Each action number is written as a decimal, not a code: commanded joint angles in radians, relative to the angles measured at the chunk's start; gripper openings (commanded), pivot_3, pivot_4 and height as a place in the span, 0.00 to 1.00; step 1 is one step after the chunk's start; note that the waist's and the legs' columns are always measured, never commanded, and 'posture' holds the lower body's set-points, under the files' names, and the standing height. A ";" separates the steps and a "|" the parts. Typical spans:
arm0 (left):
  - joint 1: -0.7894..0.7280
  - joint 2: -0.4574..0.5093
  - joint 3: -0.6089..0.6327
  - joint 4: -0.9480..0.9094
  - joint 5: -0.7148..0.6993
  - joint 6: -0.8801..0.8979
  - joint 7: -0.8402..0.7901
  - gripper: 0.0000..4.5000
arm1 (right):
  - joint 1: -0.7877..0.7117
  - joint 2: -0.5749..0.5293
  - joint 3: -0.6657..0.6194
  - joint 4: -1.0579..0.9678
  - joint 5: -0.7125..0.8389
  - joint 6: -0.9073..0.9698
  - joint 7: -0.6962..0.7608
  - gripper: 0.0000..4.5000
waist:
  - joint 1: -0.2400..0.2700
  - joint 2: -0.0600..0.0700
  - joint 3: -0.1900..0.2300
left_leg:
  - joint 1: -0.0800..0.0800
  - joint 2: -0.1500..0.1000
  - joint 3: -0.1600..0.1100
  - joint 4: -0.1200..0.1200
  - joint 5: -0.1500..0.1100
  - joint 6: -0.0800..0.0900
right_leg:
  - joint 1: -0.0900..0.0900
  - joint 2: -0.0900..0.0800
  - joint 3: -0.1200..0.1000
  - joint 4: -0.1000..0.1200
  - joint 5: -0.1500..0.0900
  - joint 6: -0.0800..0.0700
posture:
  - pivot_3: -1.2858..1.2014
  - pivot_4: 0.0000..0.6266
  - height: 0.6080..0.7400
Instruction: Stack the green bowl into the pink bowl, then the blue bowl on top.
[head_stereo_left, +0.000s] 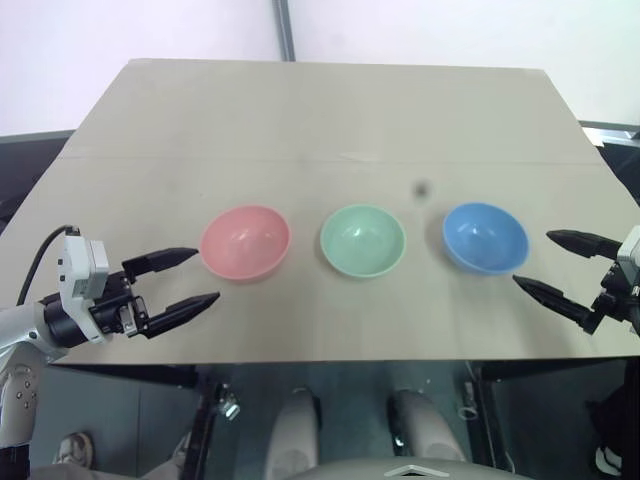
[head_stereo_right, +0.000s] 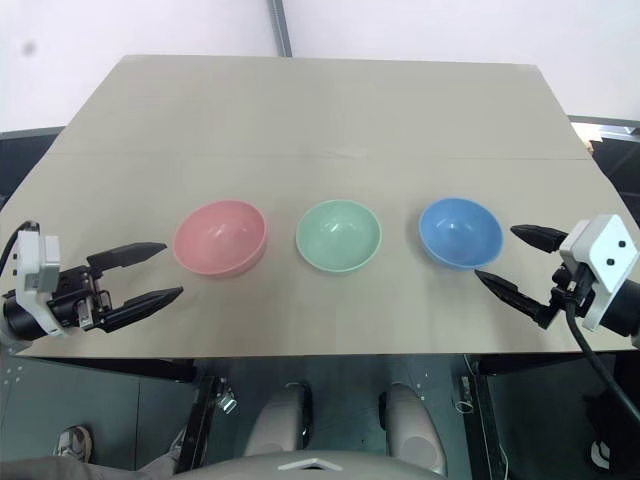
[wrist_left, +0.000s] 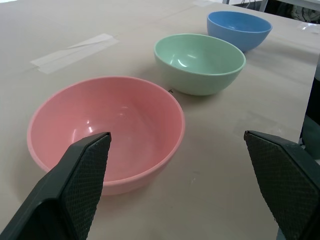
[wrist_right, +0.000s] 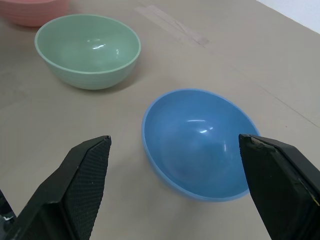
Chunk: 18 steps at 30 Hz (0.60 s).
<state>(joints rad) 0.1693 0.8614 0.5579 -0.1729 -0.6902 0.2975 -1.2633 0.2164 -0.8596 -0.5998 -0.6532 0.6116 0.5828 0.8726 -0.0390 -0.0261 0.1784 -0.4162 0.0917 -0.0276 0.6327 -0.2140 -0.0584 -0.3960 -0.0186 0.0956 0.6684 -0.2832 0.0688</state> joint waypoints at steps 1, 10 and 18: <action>-0.017 0.016 0.012 -0.033 -0.022 0.017 0.011 1.00 | -0.032 -0.016 0.008 -0.019 0.015 0.001 -0.017 0.98 | 0.000 0.000 0.000 | 0.000 0.000 0.000 0.000 0.000 0.000 | 0.000 0.000 0.000 0.000 0.000 0.000 | 0.52 0.24 1.00; -0.081 0.007 -0.018 -0.122 -0.066 0.094 0.076 1.00 | -0.130 -0.013 0.107 -0.015 0.027 0.002 -0.045 0.98 | -0.001 0.000 0.000 | 0.000 0.000 0.000 0.000 0.000 0.000 | 0.000 0.000 0.000 0.000 0.002 0.003 | 0.52 0.24 1.00; -0.047 0.066 -0.037 -0.251 0.042 0.183 0.225 1.00 | -0.179 0.005 0.200 -0.042 0.023 -0.025 -0.058 0.98 | 0.000 0.000 0.000 | 0.000 0.000 0.000 0.000 0.000 0.000 | 0.000 0.000 0.000 0.000 0.002 0.003 | 0.52 0.24 1.00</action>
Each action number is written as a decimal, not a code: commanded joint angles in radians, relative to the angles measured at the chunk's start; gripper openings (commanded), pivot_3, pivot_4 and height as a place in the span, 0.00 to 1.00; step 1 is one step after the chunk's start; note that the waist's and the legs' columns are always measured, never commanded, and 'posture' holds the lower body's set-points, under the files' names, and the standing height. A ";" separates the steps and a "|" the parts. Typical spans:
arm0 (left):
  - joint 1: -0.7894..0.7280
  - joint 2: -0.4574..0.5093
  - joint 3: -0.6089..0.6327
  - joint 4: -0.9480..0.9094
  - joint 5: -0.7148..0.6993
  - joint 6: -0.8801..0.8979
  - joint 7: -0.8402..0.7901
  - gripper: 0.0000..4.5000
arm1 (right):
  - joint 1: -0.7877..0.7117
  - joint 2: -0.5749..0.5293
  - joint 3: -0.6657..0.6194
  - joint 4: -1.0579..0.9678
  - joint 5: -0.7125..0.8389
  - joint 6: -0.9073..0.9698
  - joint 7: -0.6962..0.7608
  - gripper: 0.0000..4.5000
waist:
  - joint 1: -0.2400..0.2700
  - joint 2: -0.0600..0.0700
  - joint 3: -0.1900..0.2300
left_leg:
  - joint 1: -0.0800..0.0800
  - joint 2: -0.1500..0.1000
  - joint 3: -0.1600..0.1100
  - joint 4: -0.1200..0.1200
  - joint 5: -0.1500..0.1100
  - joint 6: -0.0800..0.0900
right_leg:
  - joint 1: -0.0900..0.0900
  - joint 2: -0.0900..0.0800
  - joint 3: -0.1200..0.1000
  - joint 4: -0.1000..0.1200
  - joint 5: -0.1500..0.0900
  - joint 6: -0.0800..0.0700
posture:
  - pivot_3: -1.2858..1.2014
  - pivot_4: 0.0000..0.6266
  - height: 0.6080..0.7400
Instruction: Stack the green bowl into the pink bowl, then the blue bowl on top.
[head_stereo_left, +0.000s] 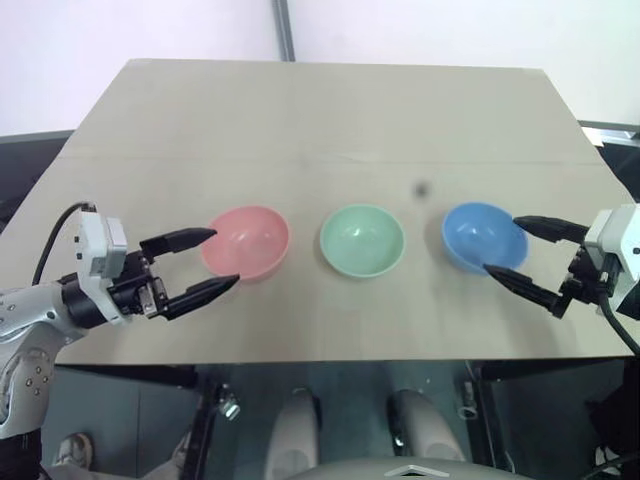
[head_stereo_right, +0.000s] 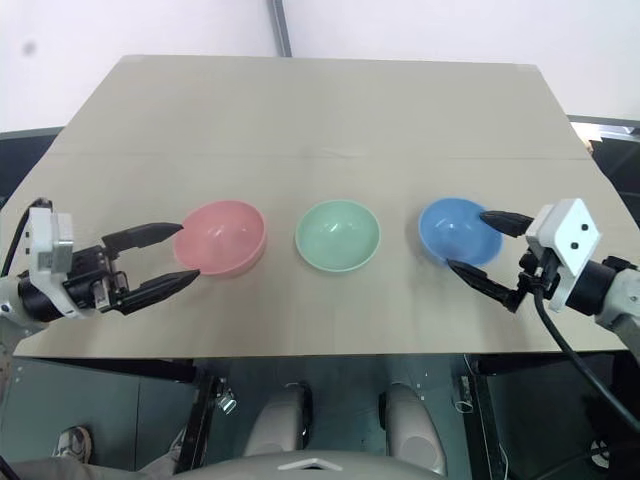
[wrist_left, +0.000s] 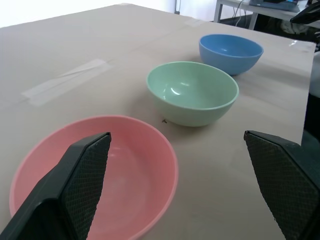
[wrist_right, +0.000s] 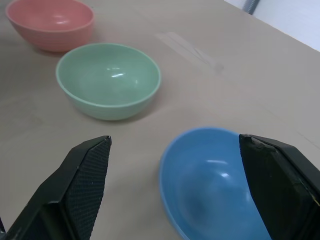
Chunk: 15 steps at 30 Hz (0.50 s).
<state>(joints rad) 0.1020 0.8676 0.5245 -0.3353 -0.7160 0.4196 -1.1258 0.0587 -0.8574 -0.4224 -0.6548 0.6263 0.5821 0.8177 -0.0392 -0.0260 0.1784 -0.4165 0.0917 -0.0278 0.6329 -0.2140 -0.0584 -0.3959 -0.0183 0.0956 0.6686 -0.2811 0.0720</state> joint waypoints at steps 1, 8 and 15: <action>0.027 0.091 -0.004 -0.122 0.084 0.101 0.115 1.00 | -0.029 0.006 0.037 -0.044 0.015 -0.023 -0.004 0.98 | 0.000 0.000 0.000 | 0.000 0.000 0.000 0.000 0.000 0.000 | 0.000 0.000 0.000 0.000 0.000 0.000 | 0.52 0.24 1.00; -0.048 0.336 -0.101 -0.251 0.218 0.161 0.129 1.00 | -0.053 0.034 0.108 -0.054 0.012 -0.036 -0.011 0.98 | 0.004 0.001 0.001 | 0.000 0.000 0.000 0.000 0.000 0.000 | 0.000 0.000 0.000 0.000 0.000 0.000 | 0.52 0.24 1.00; 0.030 0.414 -0.197 -0.321 0.382 0.157 0.131 1.00 | -0.043 0.046 0.118 -0.044 0.001 -0.060 -0.011 0.98 | -0.001 0.002 0.002 | 0.000 0.000 0.001 -0.002 0.000 0.000 | -0.001 0.000 0.000 0.000 0.000 0.000 | 0.52 0.24 1.00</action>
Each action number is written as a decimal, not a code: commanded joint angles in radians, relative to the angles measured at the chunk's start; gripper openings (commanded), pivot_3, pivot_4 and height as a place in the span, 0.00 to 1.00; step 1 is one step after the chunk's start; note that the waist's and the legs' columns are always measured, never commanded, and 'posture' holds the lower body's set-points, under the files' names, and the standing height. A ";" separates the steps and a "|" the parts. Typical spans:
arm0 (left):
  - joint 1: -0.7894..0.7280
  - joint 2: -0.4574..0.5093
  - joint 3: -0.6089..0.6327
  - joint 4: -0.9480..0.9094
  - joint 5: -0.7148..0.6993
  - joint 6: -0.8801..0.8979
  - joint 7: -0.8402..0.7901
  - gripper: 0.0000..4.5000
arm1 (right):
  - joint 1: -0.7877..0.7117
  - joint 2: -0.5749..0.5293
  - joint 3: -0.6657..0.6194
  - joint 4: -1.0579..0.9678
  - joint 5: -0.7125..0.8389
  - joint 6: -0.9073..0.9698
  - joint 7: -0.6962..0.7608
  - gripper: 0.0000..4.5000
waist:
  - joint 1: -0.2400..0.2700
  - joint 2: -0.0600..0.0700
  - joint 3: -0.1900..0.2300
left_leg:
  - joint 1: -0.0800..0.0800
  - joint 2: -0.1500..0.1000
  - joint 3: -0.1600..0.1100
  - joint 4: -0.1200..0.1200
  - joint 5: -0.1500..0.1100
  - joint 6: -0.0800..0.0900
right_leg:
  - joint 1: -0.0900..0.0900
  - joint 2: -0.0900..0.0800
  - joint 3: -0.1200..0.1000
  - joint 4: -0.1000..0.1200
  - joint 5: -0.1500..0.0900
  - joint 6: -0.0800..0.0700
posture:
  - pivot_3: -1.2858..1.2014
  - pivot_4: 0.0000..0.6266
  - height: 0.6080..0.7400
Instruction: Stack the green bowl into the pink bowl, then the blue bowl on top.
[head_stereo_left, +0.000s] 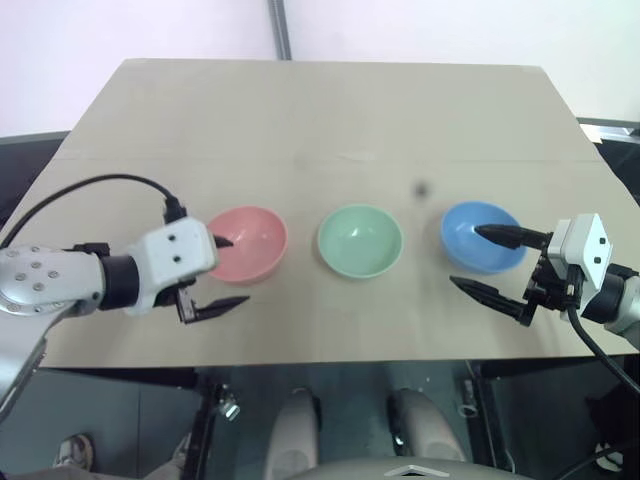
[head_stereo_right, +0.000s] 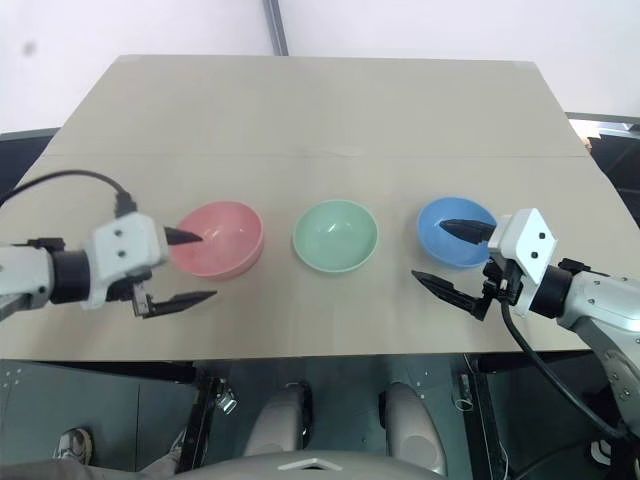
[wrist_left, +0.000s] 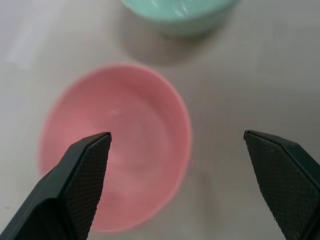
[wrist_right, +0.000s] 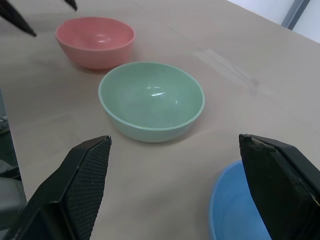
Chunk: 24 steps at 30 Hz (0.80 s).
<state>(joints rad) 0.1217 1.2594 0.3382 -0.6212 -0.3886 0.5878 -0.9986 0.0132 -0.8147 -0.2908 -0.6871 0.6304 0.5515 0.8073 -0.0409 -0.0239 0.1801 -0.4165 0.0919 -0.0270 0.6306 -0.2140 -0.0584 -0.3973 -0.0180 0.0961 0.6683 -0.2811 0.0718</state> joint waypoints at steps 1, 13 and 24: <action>0.018 0.028 -0.028 -0.038 0.080 -0.012 0.010 1.00 | 0.007 0.005 -0.013 -0.011 -0.006 -0.034 0.000 0.98 | 0.001 0.000 0.000 | 0.000 0.000 0.000 0.000 0.000 0.000 | 0.000 0.000 0.000 0.000 0.000 0.000 | 0.52 0.24 1.00; -0.233 -0.056 -0.396 0.099 0.338 -0.103 0.096 0.41 | 0.036 0.014 -0.029 -0.015 -0.025 -0.059 -0.010 1.00 | 0.007 0.000 0.000 | 0.000 0.000 0.000 0.002 0.000 0.000 | 0.001 0.000 0.000 0.001 0.000 0.000 | 0.52 0.24 1.00; -0.196 -0.040 -0.272 0.038 0.171 -0.324 -0.148 0.07 | 0.063 0.020 -0.032 -0.022 -0.033 -0.072 -0.022 1.00 | 0.006 0.000 0.000 | 0.000 0.000 0.000 0.003 0.000 0.000 | 0.001 0.000 0.000 0.002 0.000 0.000 | 0.52 0.24 1.00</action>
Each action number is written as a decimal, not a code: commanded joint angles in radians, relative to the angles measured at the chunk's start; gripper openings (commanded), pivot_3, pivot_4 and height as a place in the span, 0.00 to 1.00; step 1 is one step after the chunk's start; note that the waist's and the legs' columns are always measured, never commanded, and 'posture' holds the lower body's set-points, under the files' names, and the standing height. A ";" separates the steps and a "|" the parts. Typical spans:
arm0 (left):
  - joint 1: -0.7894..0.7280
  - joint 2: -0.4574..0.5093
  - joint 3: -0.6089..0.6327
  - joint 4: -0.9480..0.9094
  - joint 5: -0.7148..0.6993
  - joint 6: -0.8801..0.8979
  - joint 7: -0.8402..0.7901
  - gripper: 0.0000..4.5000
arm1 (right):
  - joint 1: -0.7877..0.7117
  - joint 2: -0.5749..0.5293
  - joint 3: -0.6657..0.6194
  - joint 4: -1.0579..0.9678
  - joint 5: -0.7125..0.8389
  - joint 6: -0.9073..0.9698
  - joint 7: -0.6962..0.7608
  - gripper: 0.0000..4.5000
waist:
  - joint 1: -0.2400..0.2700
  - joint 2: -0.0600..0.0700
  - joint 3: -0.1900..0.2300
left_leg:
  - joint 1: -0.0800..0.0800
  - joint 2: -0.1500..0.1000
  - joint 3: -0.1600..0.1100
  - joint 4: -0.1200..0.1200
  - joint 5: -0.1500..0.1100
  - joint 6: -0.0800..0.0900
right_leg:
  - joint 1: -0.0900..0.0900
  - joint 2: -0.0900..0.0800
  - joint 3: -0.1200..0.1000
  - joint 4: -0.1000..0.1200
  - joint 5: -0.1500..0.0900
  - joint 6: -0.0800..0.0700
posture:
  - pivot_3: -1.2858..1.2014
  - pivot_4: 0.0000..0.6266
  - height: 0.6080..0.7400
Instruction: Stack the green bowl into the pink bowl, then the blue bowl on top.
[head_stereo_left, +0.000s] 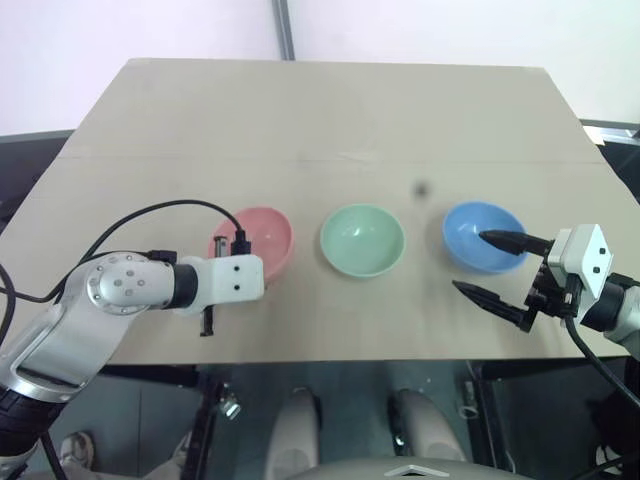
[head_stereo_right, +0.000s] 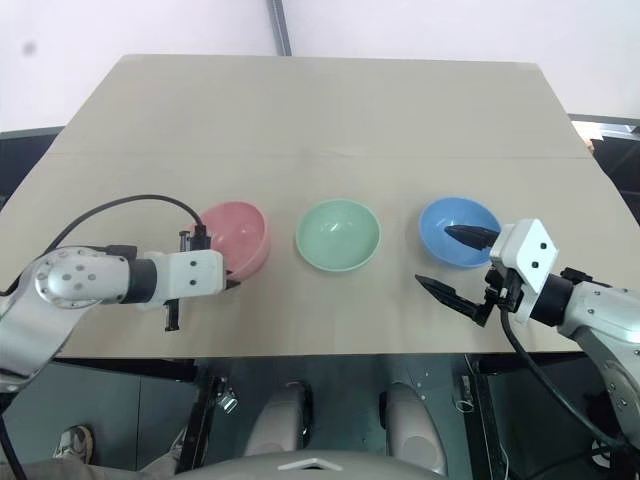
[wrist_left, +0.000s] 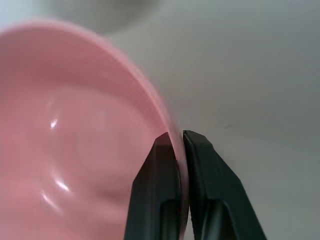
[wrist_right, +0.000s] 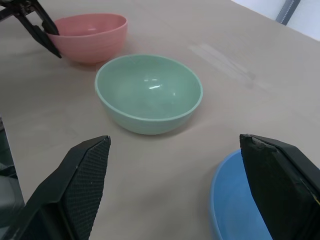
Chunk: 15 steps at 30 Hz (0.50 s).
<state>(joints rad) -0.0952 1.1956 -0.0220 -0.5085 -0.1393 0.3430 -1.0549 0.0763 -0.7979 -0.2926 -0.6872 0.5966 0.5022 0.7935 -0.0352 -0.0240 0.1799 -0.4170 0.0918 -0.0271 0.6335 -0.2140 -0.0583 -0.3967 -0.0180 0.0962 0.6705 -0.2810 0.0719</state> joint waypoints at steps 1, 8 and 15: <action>0.028 0.032 0.104 -0.081 -0.103 -0.104 -0.131 0.07 | 0.000 0.003 -0.030 -0.019 -0.001 -0.026 -0.008 1.00 | 0.000 0.000 0.000 | 0.000 0.000 0.000 0.000 0.000 0.000 | 0.000 0.000 0.000 0.000 0.000 0.000 | 0.52 0.24 1.00; -0.041 0.073 0.025 -0.023 -0.061 -0.247 -0.271 0.07 | 0.006 0.006 -0.034 -0.024 0.001 -0.029 -0.017 1.00 | 0.001 0.000 0.000 | 0.001 0.000 0.000 0.001 0.000 0.000 | 0.000 0.000 0.000 0.002 0.000 0.000 | 0.52 0.24 1.00; -0.279 -0.060 -0.189 0.113 0.111 -0.307 -0.287 0.07 | 0.059 0.004 -0.087 -0.080 0.023 -0.005 -0.040 1.00 | 0.008 0.000 0.000 | 0.001 0.000 0.000 0.002 0.000 0.000 | 0.000 0.000 0.000 0.002 0.000 0.000 | 0.52 0.24 1.00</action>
<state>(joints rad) -0.2998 1.1778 -0.1592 -0.4349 -0.0967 0.0552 -1.3513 0.1217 -0.7915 -0.3301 -0.7145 0.6018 0.5006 0.7668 -0.0275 -0.0237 0.1797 -0.4163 0.0915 -0.0271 0.6354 -0.2139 -0.0582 -0.3963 -0.0176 0.0965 0.6731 -0.2811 0.0720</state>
